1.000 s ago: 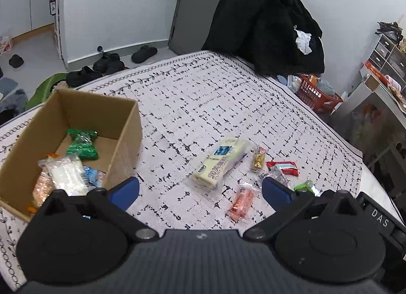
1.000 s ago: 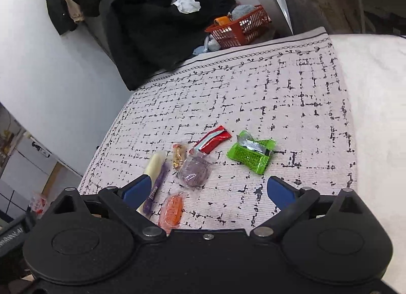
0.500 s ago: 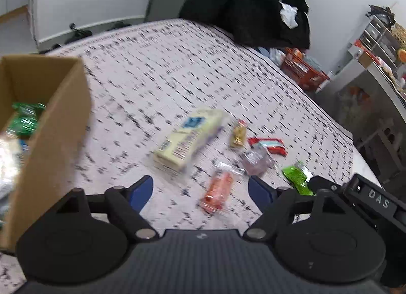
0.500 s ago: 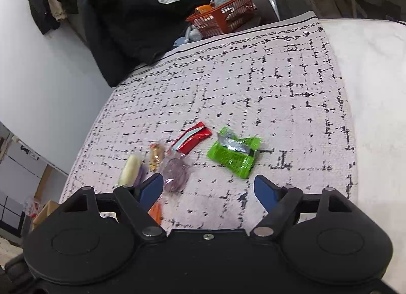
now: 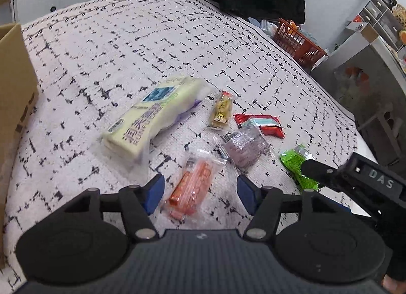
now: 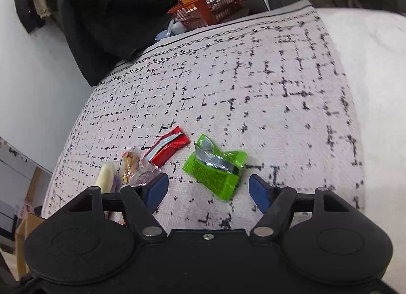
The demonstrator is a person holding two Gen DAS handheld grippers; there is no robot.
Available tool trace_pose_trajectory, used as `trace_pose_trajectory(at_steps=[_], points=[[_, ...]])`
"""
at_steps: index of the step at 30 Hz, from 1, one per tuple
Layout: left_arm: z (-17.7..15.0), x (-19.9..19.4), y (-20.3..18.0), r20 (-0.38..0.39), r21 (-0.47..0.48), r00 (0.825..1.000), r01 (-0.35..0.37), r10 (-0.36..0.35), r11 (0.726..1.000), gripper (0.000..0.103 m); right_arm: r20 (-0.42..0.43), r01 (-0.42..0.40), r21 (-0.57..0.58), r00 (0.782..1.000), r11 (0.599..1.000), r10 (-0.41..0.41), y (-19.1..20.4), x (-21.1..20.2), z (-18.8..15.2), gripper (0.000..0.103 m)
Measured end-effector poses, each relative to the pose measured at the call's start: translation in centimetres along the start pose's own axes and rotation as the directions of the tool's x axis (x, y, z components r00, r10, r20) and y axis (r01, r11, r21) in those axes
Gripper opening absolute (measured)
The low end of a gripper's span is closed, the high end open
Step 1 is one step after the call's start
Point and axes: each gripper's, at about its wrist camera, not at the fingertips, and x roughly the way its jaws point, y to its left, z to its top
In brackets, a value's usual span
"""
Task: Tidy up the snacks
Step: 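Grasp the orange sausage pack with left tool while right tool grasps green packet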
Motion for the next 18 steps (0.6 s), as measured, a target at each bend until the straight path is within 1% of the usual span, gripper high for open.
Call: trace_pose_trajectory(at_steps=[2, 4, 6, 7, 8, 9, 10, 11, 14, 17, 18], points=[[0.1, 0.3, -0.1, 0.003, 0.004, 1.0, -0.002, 0.002, 1.0, 0.063, 0.009, -0.005, -0.004, 1.0, 1.0, 0.006, 0.2, 0.3, 0.1, 0.069], [0.3, 0.5, -0.1, 0.01, 0.003, 1.0, -0.005, 0.005, 1.0, 0.058, 0.011, 0.002, -0.016, 1.0, 1.0, -0.002, 0.6, 0.9, 0.2, 0.066], [0.3, 0.8, -0.2, 0.013, 0.005, 0.999, -0.048, 0.048, 0.999, 0.042, 0.019, 0.02, -0.04, 1.0, 0.999, -0.019, 1.1, 1.1, 0.2, 0.064], [0.5, 1.0, -0.3, 0.015, -0.009, 0.998, -0.058, 0.058, 0.998, 0.04, 0.02, 0.025, -0.046, 0.999, 0.999, -0.024, 1.2, 1.2, 0.2, 0.062], [0.5, 1.0, -0.3, 0.014, -0.019, 0.998, -0.063, 0.063, 0.998, 0.03, 0.022, 0.03, -0.047, 0.999, 0.998, -0.029, 1.3, 1.3, 0.2, 0.06], [0.6, 0.9, -0.2, 0.01, -0.023, 0.998, -0.064, 0.064, 0.998, 0.025, 0.025, 0.038, -0.049, 0.999, 0.998, -0.037, 1.3, 1.3, 0.1, 0.054], [0.7, 0.9, -0.1, 0.007, -0.029, 0.998, -0.062, 0.063, 0.998, 0.024, 0.028, 0.047, -0.052, 0.999, 0.998, -0.046, 1.3, 1.3, 0.2, 0.046], [0.8, 0.8, 0.0, 0.004, -0.037, 0.998, -0.059, 0.059, 0.998, 0.023, 0.03, 0.057, -0.055, 0.998, 0.997, -0.055, 1.2, 1.3, 0.2, 0.042], [1.1, 0.2, 0.3, -0.007, -0.058, 0.998, -0.062, 0.061, 0.996, 0.021, 0.028, 0.051, -0.045, 0.998, 0.998, -0.05, 0.9, 1.1, 0.1, 0.037], [1.4, -1.1, 0.2, 0.011, -0.07, 0.998, -0.061, 0.062, 0.996, 0.02, 0.014, 0.004, -0.02, 1.0, 1.0, -0.004, 1.0, 0.5, -0.1, 0.032], [1.4, -1.6, 0.1, 0.021, -0.067, 0.998, -0.054, 0.055, 0.996, 0.02, 0.02, -0.001, -0.021, 1.0, 1.0, 0.002, 1.1, 0.2, -0.3, 0.027]])
